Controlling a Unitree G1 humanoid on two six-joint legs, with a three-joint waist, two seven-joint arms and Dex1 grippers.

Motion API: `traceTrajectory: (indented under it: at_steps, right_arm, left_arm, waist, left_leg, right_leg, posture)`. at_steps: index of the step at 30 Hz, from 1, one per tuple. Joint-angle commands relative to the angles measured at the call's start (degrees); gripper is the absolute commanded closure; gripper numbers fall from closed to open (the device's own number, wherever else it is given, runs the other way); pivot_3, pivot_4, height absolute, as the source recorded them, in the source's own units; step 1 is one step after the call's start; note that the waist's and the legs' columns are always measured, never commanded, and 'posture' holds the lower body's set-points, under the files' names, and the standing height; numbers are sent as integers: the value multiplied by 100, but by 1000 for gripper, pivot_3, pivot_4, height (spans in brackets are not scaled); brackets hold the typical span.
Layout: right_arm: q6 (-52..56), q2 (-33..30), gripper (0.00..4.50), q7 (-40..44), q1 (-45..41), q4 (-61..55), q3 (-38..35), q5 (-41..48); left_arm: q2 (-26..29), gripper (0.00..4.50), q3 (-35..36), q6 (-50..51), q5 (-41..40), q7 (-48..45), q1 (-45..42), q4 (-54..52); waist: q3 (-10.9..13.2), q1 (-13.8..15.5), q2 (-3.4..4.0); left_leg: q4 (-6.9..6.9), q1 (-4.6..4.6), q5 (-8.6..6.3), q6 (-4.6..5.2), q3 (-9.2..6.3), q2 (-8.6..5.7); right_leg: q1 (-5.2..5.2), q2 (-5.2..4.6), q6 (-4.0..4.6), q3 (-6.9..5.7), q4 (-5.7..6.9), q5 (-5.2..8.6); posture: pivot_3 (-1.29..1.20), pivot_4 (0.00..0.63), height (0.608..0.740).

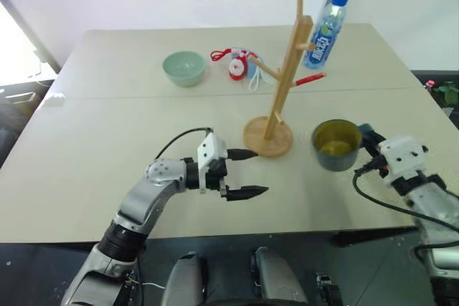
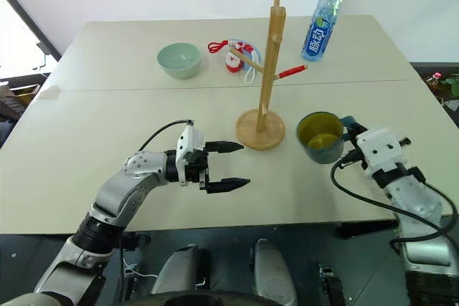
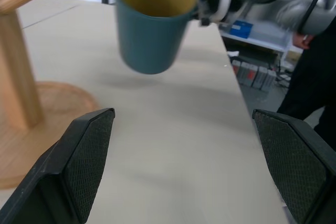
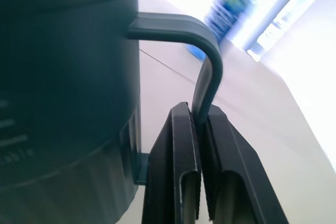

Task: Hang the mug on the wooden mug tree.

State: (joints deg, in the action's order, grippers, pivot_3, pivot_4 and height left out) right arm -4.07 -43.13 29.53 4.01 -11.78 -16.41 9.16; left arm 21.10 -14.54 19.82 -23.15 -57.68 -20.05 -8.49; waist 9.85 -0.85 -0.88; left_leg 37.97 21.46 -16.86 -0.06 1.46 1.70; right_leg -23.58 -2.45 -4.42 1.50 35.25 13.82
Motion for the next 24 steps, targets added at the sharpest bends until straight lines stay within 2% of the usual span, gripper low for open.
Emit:
traceTrajectory:
  at_steps: [1,5,14,24]
  right_arm:
    - [164,-361,4487,625,-514,-267,-39,413]
    - [224,-619,4487,1145,-1301,134,164,461]
    - [-721,-945,4487,2290,-3399,2268,840,75]
    - [-1352,-776,4487,2907,-4542,3297,1257,-84]
  left_arm:
    - [-11,0,246,-140,-129,-43,-167,35]
    - [-90,0,431,-125,-229,19,-252,116]
    - [-65,0,656,-122,-267,114,-155,15]
    - [90,0,1061,-105,-475,247,-124,-183]
  waist:
    - [1,7,-1]
    - [2,15,-3]
    - [5,12,-4]
    - [6,8,-3]
  left_leg:
    - [1,0,0,0,0,0]
    - [1,2,0,0,0,-2]
    - [0,6,0,0,6,-8]
    - [-1,4,0,1,3,1]
  right_leg:
    - [1,0,0,0,0,0]
    - [1,-2,0,-2,-1,0]
    - [0,-9,0,-2,-4,-1]
    - [-1,-12,0,-1,-2,-2]
  posture:
    - [0,150,740]
    - [0,150,740]
    - [0,150,740]
    - [0,150,740]
